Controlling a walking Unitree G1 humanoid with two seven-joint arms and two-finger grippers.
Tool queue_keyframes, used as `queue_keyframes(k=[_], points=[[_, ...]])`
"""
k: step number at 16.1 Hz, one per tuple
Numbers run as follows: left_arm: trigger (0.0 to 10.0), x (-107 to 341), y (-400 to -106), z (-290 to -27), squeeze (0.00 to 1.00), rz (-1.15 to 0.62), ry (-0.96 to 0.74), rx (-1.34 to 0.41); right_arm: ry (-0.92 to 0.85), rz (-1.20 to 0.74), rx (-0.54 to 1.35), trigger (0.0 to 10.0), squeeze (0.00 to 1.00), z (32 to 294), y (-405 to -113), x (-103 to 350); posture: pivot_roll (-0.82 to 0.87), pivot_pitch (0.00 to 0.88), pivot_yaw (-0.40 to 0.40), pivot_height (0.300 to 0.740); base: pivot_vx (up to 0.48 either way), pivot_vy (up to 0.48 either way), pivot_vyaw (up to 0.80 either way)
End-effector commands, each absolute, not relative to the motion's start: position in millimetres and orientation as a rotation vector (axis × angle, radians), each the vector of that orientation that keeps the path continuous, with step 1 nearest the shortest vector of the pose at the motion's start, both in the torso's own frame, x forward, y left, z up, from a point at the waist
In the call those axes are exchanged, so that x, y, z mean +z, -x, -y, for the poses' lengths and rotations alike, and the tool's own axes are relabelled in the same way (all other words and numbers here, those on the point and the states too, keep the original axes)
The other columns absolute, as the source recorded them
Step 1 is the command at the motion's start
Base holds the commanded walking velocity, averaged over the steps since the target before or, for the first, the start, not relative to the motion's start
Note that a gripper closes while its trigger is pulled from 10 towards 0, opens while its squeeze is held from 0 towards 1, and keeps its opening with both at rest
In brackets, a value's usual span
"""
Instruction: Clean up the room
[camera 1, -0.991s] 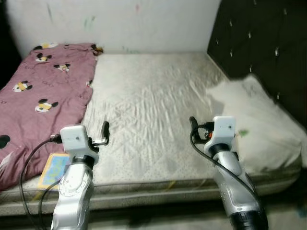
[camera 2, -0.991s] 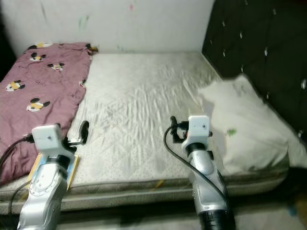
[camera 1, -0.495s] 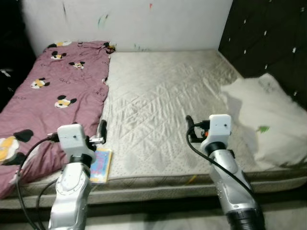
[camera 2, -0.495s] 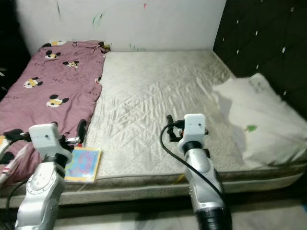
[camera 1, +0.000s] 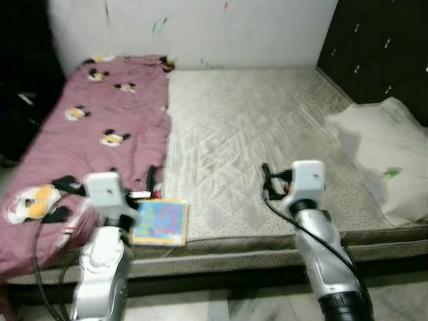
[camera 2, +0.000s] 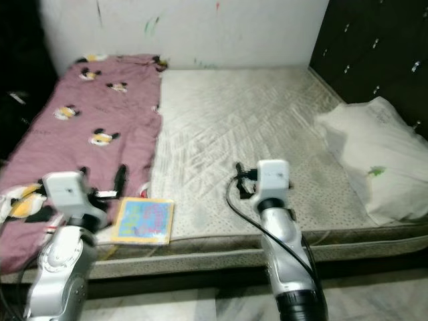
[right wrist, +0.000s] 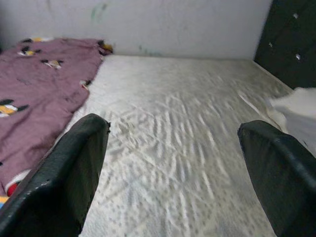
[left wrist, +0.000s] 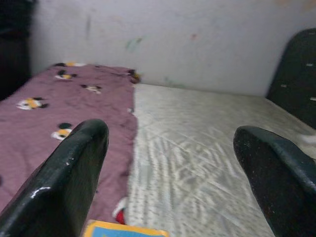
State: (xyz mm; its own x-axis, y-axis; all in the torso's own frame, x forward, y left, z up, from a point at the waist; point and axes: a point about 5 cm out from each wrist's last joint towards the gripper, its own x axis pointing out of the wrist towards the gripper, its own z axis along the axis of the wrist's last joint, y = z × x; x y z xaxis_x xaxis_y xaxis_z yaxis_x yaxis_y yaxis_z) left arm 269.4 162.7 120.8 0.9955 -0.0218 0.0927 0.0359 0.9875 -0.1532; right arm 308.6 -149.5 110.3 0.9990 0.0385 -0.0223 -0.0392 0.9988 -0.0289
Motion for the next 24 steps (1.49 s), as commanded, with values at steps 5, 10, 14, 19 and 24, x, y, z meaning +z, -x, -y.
queue_keyframes(k=[5,10,14,19,24], points=[[10.0,125.6,-269.9,-160.2,0.0,0.11,0.152,-0.056,0.036,-0.014,0.036,10.0,0.0,151.9,-309.9,112.8,-0.05,0.007,0.003,0.74,0.285,0.0,0.0],[10.0,124.2,-270.9,-159.6,0.0,0.099,0.146,-0.049,0.037,-0.014,0.037,10.0,0.0,151.7,-310.3,112.5,-0.05,0.005,0.004,0.74,0.148,0.0,0.0],[10.0,122.8,-271.4,-159.4,0.0,0.093,0.136,-0.024,0.038,-0.014,0.036,10.0,0.0,151.7,-310.6,112.3,-0.05,0.005,0.004,0.74,0.0,0.0,0.0],[10.0,122.8,-271.4,-159.4,0.0,0.093,0.136,-0.024,0.038,-0.014,0.036,10.0,0.0,151.7,-310.6,112.3,-0.05,0.005,0.004,0.74,0.0,0.0,0.0],[10.0,122.8,-271.4,-159.4,0.0,0.093,0.136,-0.024,0.038,-0.014,0.036,10.0,0.0,151.7,-310.6,112.3,-0.05,0.005,0.004,0.74,0.0,0.0,0.0]])
